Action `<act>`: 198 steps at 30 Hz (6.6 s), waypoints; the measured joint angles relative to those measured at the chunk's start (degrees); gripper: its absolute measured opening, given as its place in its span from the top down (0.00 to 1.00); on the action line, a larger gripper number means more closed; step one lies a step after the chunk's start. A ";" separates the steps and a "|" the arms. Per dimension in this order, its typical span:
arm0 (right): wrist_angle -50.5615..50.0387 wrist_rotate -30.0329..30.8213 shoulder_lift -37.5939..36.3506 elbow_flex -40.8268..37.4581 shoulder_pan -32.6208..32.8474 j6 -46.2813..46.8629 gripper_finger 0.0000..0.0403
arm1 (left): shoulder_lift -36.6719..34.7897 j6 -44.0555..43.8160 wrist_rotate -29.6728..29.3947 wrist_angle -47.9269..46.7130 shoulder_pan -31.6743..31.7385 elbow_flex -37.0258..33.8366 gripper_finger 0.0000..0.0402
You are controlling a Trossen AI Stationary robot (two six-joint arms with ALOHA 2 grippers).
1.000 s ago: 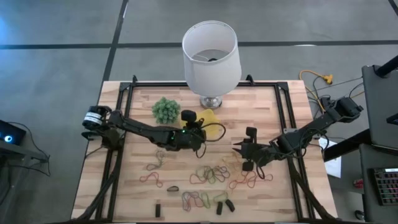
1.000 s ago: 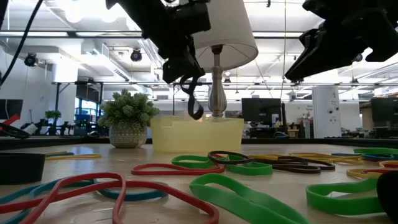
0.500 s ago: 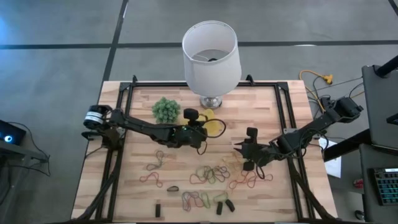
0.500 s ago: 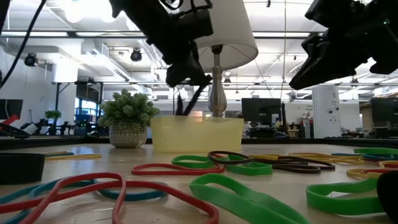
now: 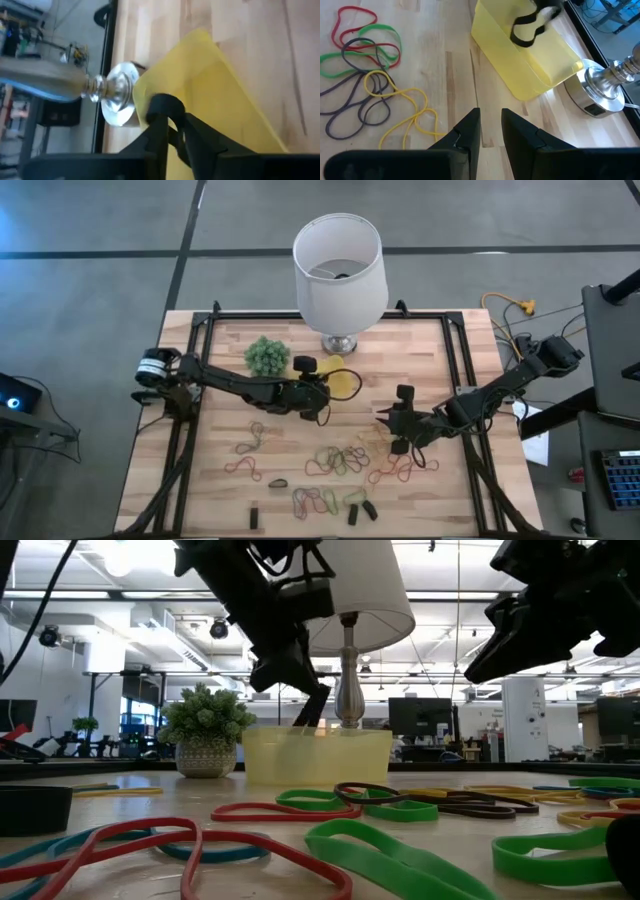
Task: Pick and place rubber bands into bin
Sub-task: Put the black rubber band into the yellow bin, then put the yellow rubber band into the yellow bin
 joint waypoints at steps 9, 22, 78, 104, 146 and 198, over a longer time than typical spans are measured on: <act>0.34 -0.03 0.00 0.00 0.00 0.05 0.82 | -0.06 -0.54 -0.90 -1.38 -0.50 0.95 0.71; 13.13 -17.20 3.72 -1.57 1.23 -2.58 0.82 | -5.93 -22.27 -0.87 -14.20 -15.14 0.16 0.71; 0.33 -18.78 28.31 14.06 -7.48 -4.96 0.98 | -7.23 -34.33 -5.57 -16.67 -28.37 -3.84 0.71; -26.12 -13.55 20.50 15.80 -6.24 17.57 0.97 | -7.28 -35.73 -5.44 -16.98 -28.46 -4.20 0.71; -18.58 -11.31 20.48 10.97 -9.14 8.52 0.90 | -7.28 -35.97 -5.40 -16.98 -28.46 -4.46 0.71; -3.64 -2.77 20.72 32.57 -26.29 -31.35 0.98 | -7.28 -35.95 -5.16 -17.54 -28.51 -4.48 0.71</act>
